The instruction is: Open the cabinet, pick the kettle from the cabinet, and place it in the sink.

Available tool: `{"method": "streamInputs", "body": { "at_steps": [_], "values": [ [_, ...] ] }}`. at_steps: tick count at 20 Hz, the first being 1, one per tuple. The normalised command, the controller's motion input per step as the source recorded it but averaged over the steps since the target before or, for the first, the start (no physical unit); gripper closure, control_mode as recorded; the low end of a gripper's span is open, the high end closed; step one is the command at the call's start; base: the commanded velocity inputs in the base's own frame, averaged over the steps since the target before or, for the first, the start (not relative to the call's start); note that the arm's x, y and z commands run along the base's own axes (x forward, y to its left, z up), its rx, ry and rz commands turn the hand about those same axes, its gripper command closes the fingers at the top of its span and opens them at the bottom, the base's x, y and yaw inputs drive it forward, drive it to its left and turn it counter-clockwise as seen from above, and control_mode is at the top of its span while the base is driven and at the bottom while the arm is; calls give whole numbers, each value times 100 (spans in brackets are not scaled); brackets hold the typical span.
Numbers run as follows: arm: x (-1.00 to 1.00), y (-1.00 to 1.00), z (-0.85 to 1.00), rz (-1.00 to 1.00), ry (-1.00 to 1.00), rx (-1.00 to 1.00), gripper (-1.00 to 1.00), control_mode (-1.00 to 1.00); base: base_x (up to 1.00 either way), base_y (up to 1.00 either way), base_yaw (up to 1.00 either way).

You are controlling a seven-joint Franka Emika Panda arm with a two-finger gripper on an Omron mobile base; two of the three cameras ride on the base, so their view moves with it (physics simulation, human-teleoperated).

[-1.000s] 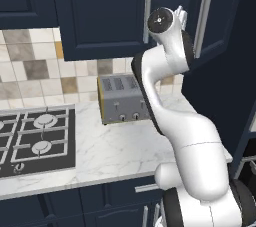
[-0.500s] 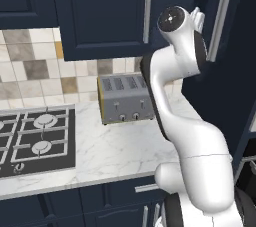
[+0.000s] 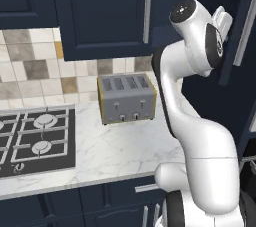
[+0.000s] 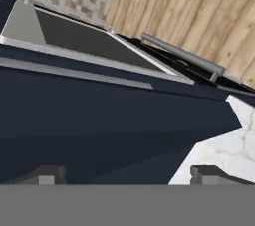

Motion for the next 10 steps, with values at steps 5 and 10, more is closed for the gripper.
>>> {"method": "streamInputs", "body": {
  "at_steps": [5,10],
  "values": [
    [-38,-40,0,-27,0,0,-100,-100,0,0,0],
    [-37,-40,0,-27,0,0,-100,-100,0,0,0]
  ]
}}
